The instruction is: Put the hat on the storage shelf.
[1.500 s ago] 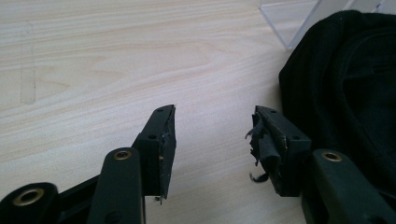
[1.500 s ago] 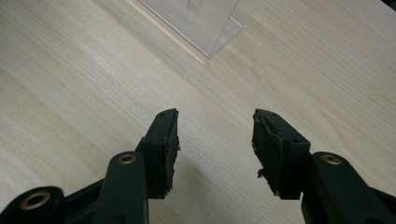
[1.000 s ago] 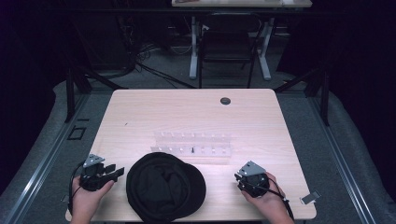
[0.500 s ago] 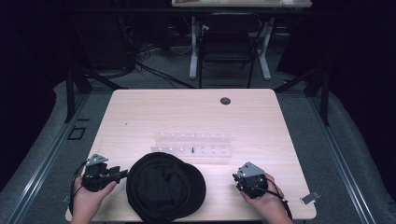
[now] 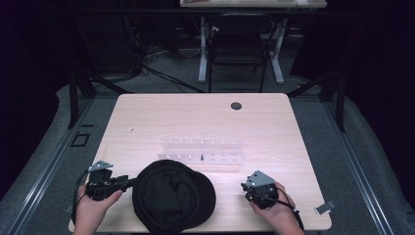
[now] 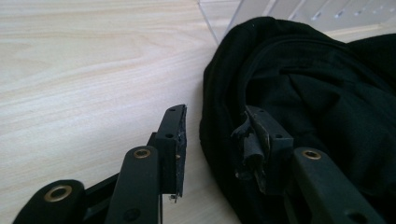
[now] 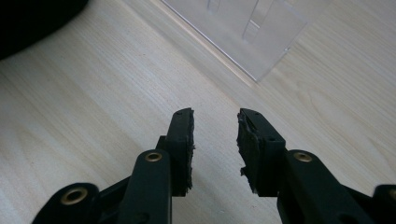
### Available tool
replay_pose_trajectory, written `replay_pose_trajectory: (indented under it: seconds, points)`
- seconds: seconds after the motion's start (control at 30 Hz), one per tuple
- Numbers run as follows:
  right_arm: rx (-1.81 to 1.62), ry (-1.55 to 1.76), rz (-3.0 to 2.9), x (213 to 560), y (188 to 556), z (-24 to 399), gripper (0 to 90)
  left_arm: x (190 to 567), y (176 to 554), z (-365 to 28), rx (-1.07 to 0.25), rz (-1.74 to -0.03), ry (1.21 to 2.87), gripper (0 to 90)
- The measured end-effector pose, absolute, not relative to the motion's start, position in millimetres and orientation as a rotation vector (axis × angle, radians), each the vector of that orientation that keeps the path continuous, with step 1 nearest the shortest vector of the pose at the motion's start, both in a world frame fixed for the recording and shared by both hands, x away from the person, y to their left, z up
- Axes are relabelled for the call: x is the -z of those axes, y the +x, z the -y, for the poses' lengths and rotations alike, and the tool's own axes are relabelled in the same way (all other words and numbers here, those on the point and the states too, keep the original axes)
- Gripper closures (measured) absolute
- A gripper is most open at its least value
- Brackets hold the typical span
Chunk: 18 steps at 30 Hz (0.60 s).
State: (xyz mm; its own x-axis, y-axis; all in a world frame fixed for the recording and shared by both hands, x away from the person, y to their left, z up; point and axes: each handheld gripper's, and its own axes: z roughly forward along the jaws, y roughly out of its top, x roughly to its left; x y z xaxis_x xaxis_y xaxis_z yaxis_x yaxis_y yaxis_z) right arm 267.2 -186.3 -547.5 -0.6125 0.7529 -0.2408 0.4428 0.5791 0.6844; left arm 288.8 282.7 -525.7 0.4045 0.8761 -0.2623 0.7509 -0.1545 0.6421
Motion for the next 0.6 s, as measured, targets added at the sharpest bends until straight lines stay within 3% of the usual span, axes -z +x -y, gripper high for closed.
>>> replay_pose_trajectory:
  seconds: [0.6]
  points:
    - [-0.82,1.0,-2.286,542,266,197,65.6,532,321,-289,0.106,-1.507,1.997,61.0]
